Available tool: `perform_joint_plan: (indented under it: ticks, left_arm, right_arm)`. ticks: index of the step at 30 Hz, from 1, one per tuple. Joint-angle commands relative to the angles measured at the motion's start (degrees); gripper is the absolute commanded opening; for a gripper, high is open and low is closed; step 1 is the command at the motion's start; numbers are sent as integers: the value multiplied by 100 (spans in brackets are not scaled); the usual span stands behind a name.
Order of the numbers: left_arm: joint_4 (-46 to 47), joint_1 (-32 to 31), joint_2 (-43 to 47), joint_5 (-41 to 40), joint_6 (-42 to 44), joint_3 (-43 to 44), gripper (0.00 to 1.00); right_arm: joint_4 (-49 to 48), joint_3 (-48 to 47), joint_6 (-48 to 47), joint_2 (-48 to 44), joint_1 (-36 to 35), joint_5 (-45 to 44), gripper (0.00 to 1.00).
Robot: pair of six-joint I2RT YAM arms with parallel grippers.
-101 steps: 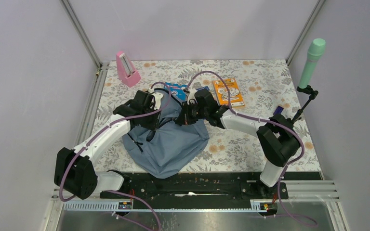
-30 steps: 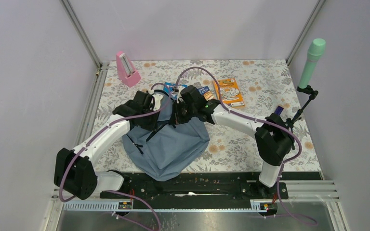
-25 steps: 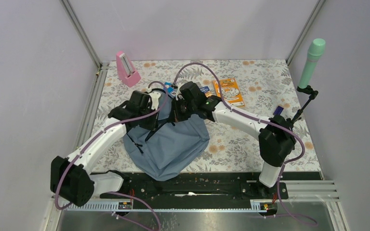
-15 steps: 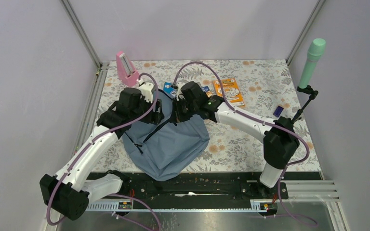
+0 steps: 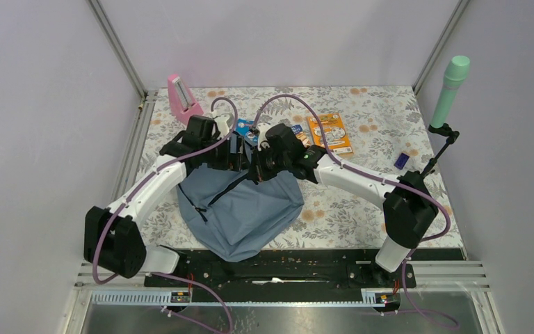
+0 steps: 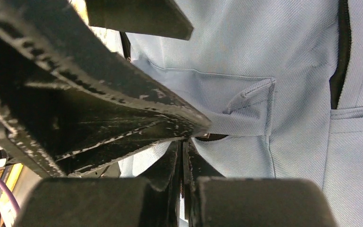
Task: Pack the student bag
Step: Zip the student bag at the center of the board.
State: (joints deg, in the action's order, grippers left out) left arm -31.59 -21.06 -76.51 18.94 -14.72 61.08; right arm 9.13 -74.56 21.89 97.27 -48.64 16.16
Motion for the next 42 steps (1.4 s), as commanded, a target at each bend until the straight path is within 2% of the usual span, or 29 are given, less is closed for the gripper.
perform_joint_plan:
  ticks: [1,5,10,17,22,27,31,42]
  left_arm:
    - [505,53,-241,906,-225,299,88]
    - [555,67,-538,1151,-284,238,84]
    - [699,67,-834,1493,-375,198,60]
    - [1046,62,-1113,1976,-699,34,25]
    - [1252,67,-1136,2000,-871,-66,2]
    - [1413,73,-1115,2012,-984,-154,0]
    - [1560,140,-1090,1993,-1104,-222,0]
    - [1898,316,-855,1958,-1280,-362,0]
  right_arm:
    - [-652,-42,-59,-382,-93,335,0]
    - [-716,7,-64,-361,-93,264,0]
    - [-715,3,6,-312,-93,134,0]
    - [-1098,297,509,-491,-107,-488,0]
    - [-1181,337,524,-568,-367,-1027,0]
    - [-1291,268,441,-607,-773,-1578,0]
    - [-1583,186,313,-574,-1108,-1586,0]
    - [-1651,-362,181,-191,-1889,-1821,0]
